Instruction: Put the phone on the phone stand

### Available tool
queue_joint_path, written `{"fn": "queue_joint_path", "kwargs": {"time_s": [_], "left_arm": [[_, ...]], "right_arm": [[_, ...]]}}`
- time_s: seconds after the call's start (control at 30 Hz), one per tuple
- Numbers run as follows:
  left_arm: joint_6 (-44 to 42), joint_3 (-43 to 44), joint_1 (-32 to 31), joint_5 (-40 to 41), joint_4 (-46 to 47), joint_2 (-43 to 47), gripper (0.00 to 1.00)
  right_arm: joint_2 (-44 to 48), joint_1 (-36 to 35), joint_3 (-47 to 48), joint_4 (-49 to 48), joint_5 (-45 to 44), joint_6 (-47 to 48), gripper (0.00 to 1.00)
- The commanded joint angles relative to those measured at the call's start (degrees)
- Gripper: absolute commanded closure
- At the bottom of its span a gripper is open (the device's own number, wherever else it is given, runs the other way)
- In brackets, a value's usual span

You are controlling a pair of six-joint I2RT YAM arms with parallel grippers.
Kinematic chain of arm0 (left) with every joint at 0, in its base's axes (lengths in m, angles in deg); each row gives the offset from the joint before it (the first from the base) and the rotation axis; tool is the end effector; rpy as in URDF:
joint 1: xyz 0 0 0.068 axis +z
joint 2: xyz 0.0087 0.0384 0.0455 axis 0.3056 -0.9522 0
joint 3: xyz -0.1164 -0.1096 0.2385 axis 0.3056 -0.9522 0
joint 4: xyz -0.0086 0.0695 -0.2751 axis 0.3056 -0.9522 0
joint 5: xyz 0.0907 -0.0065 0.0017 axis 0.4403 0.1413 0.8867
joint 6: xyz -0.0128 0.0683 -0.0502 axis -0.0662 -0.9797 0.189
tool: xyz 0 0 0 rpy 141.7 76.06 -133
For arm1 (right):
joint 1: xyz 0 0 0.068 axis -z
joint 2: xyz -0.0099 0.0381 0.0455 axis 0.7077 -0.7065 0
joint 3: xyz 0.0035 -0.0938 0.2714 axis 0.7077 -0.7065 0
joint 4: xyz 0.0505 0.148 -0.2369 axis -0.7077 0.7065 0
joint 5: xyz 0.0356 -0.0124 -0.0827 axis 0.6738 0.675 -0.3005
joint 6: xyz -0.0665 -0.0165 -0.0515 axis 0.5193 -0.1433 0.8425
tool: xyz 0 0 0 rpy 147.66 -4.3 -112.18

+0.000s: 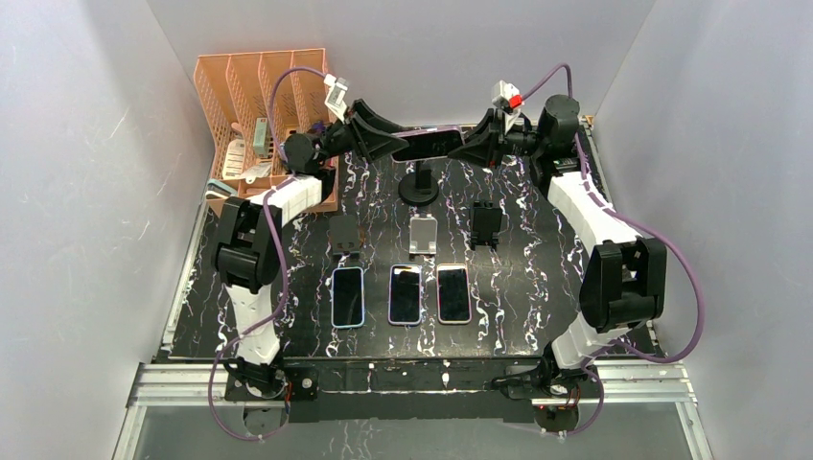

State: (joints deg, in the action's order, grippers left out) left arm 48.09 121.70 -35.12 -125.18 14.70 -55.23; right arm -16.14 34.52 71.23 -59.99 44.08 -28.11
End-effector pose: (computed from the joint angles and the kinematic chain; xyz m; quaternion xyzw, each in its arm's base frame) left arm 0.4177 -0.1984 0.3609 0.3211 0.4375 -0.6587 0.5211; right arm 0.3851 0.1447 0.3844 -0.4799 0.4993 0.4524 0.5618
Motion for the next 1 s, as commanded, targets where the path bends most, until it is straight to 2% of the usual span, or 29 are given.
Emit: {"fn": "queue_joint_path", "kwargs": {"time_s": [0.0,0.13,0.23,0.27,0.33,0.67,0.7,0.8,0.9,0.97], "left_arm": [[1.3,1.8,0.2,-3.0,15.5,-0.9,0.51],[1.6,1.7,0.0,-3.6,15.5,-1.5,0.57],[1.7,2.2,0.0,-3.7,15.5,-2.0,0.66],[2.0,2.7,-0.1,-4.0,15.5,-2.3,0.74],[2.4,3.3,-0.2,-4.2,15.5,-2.7,1.0],[2.4,2.8,-0.8,-4.9,15.6,-3.0,1.0],[2.4,2.9,-0.9,-5.0,15.6,-2.9,1.0],[2.4,2.9,-0.9,-5.3,15.6,-2.8,1.0],[2.4,2.9,-0.9,-5.7,15.6,-2.8,1.0],[2.3,2.8,-0.9,-5.8,15.6,-2.9,1.0]], "right_arm": [[0.4,-0.2,1.6,-9.5,0.4,-4.4,0.99],[-0.4,-0.3,1.5,-12.7,0.9,-7.3,0.99],[-0.9,-0.6,1.4,-13.5,1.3,-8.2,0.99],[-1.0,-0.8,1.3,-13.5,1.3,-8.3,0.99],[-1.0,-0.8,0.9,-13.7,0.8,-8.3,0.99],[-2.7,-1.6,2.1,-16.0,3.1,-10.3,0.99],[-3.2,-1.6,2.5,-17.2,3.3,-11.8,0.95],[-4.6,-1.6,3.2,-23.7,4.6,-17.5,0.56],[-5.9,-1.6,3.2,-32.8,5.2,-24.3,0.44],[-7.1,-1.6,4.4,-36.5,6.2,-28.1,0.42]]}}
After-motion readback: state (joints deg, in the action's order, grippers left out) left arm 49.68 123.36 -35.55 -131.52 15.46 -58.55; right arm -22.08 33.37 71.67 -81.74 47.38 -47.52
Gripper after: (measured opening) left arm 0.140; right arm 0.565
